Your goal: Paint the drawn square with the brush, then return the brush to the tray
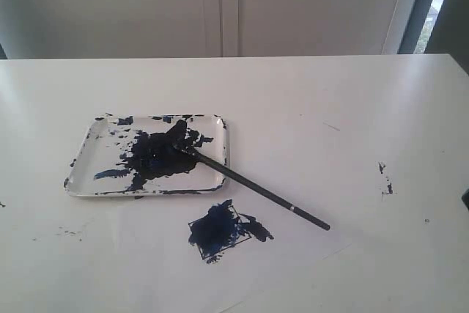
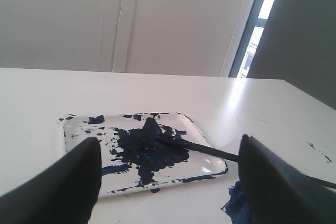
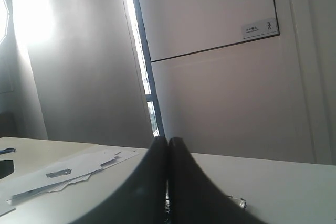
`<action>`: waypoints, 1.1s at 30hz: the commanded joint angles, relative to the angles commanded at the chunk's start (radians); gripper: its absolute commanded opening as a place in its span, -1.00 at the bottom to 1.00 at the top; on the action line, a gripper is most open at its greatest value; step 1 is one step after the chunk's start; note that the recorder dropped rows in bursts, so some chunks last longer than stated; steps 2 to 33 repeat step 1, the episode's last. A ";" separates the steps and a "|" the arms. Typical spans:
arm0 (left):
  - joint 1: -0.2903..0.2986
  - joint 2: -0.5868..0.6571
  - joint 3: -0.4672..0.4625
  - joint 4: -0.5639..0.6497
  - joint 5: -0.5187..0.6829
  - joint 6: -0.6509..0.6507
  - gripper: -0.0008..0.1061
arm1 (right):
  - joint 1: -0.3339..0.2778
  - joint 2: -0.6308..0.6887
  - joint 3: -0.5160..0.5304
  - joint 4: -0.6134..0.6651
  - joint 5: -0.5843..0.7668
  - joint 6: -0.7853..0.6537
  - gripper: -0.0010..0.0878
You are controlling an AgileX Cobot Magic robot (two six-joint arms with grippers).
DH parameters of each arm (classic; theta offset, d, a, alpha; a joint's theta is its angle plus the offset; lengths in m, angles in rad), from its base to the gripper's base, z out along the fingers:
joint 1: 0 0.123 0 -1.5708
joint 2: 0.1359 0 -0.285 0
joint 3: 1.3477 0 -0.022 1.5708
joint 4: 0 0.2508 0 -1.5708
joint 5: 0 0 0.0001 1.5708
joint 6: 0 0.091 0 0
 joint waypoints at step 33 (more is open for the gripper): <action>0.000 0.000 0.000 0.000 0.000 0.000 0.42 | 0.000 0.000 0.000 0.000 0.000 0.000 -0.98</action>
